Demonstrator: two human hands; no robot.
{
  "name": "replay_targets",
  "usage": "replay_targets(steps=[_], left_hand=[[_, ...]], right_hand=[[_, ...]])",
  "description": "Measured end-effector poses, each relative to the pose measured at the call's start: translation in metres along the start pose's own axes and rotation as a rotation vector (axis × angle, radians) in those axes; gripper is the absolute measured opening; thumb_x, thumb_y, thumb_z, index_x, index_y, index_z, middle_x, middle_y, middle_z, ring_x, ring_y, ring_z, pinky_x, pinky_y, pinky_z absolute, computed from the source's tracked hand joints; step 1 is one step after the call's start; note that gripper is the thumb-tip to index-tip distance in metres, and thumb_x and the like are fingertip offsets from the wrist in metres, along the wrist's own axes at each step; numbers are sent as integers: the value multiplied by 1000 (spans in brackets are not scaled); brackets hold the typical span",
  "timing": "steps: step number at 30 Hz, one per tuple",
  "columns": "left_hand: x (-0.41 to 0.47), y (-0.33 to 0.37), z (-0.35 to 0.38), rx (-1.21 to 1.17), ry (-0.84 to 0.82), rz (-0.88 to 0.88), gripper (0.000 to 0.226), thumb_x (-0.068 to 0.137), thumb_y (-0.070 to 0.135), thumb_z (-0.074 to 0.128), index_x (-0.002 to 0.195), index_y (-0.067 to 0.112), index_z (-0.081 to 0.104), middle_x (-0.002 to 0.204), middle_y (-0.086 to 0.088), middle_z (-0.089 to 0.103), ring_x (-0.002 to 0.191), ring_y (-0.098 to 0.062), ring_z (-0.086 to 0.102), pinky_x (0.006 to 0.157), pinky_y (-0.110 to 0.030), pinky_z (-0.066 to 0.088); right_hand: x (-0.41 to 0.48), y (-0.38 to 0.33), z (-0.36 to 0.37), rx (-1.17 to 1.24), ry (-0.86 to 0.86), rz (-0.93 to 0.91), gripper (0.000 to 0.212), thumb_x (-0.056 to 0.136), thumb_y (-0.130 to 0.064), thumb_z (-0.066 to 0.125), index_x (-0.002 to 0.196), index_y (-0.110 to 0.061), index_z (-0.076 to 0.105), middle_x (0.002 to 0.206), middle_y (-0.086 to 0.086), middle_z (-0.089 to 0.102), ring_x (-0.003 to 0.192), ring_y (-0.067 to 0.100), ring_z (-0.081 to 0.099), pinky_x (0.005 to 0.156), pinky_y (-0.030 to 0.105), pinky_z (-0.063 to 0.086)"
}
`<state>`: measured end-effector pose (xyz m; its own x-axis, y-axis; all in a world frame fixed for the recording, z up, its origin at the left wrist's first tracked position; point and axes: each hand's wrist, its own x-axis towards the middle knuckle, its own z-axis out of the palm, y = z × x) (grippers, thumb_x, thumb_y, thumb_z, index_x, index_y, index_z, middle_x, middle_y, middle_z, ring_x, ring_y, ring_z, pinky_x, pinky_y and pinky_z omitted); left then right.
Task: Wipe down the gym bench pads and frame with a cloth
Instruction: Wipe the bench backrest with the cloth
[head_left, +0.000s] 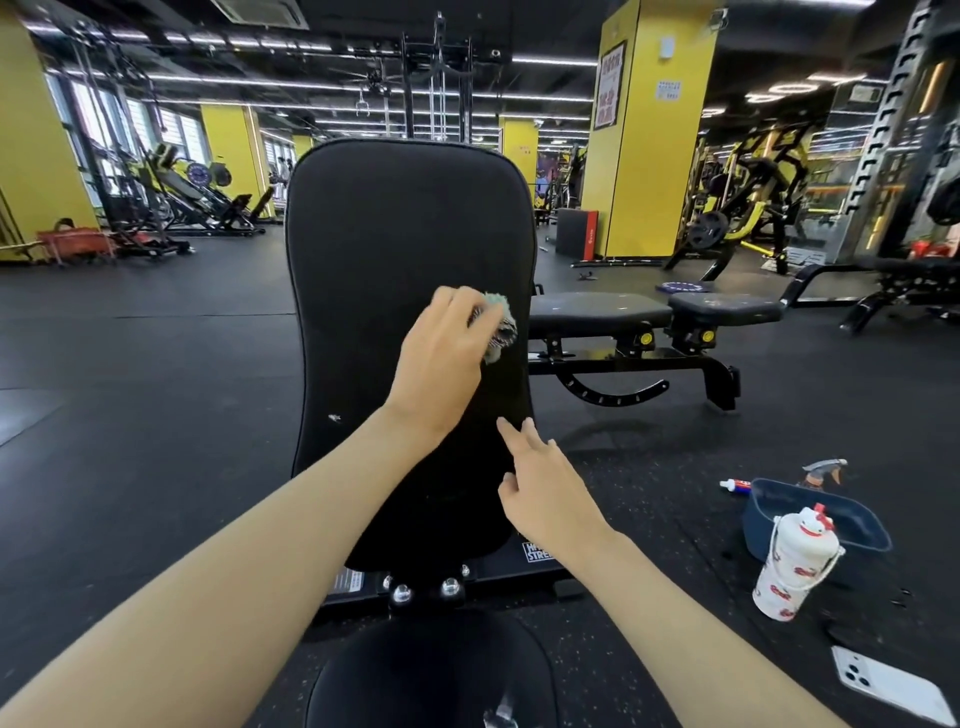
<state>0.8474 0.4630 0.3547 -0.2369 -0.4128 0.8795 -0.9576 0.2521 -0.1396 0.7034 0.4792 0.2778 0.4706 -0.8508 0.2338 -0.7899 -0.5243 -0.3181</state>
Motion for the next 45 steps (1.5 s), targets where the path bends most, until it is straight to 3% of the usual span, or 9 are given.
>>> replay_targets(steps=[7, 9, 15, 19, 24, 31, 38, 41, 45], left_hand=[[-42, -6, 10, 19, -256, 213, 42, 53, -4, 82, 92, 7, 70, 89, -4, 64, 86, -18, 49, 47, -19, 41], [-42, -7, 6, -2, -277, 211, 43, 53, -6, 81, 91, 9, 71, 89, -3, 62, 85, -16, 48, 46, -16, 35], [-7, -20, -16, -21, -20, -17, 30, 74, -11, 64, 101, -1, 67, 99, -13, 61, 91, -28, 53, 57, -32, 50], [-17, -19, -7, 19, -141, 8, 31, 69, -9, 71, 98, 3, 68, 97, -10, 62, 90, -28, 56, 55, -28, 48], [-57, -5, -1, -55, -323, 44, 34, 69, -4, 74, 101, 6, 69, 95, -5, 64, 88, -23, 58, 55, -24, 48], [-22, -30, -24, 16, 29, -107, 28, 81, -2, 49, 102, 1, 67, 98, -12, 62, 88, -26, 48, 55, -27, 44], [-64, -34, -7, -31, -184, 25, 43, 61, -11, 75, 101, 2, 67, 97, -9, 63, 88, -20, 39, 47, -27, 49], [-74, -34, -12, -97, -250, 85, 42, 63, -13, 66, 102, 3, 67, 96, -9, 62, 90, -19, 41, 42, -30, 50], [-49, -43, -25, -77, -55, -56, 38, 82, 7, 36, 101, 2, 67, 97, -13, 59, 90, -23, 41, 42, -32, 48]], right_hand=[[-1, -1, 3, -39, -7, -3, 65, 98, -14, 42, 155, -19, 11, 159, 17, 5, 143, 35, 24, 114, 37, 31], [-2, -4, 0, -67, 2, 5, 63, 98, -14, 41, 154, -16, 12, 159, 18, 8, 142, 35, 24, 114, 36, 30], [7, -18, -7, -97, 195, -24, 59, 99, -15, 41, 153, -8, 17, 160, 16, 7, 147, 26, 17, 120, 37, 16], [14, -26, -1, -133, 219, -96, 61, 98, -12, 40, 153, -5, 14, 161, 14, 4, 149, 21, 8, 120, 38, 8], [14, -25, 9, -106, 170, -82, 56, 94, -8, 41, 148, -2, 30, 160, 13, 13, 149, 19, -1, 119, 42, 11], [15, -32, 0, -116, 148, -72, 59, 100, -17, 38, 152, -3, 16, 159, 19, 6, 145, 23, 22, 120, 35, 10], [13, -38, 6, -110, 143, -50, 62, 97, -11, 44, 152, -2, 17, 159, 22, -1, 145, 29, 20, 119, 38, 11], [13, -39, 2, -103, 124, -42, 64, 98, -10, 44, 153, -5, 13, 159, 21, 0, 145, 31, 20, 119, 37, 11], [17, -43, -4, -51, 116, -27, 64, 97, -8, 43, 154, -10, 14, 158, 23, 8, 143, 37, 24, 117, 38, 21]])
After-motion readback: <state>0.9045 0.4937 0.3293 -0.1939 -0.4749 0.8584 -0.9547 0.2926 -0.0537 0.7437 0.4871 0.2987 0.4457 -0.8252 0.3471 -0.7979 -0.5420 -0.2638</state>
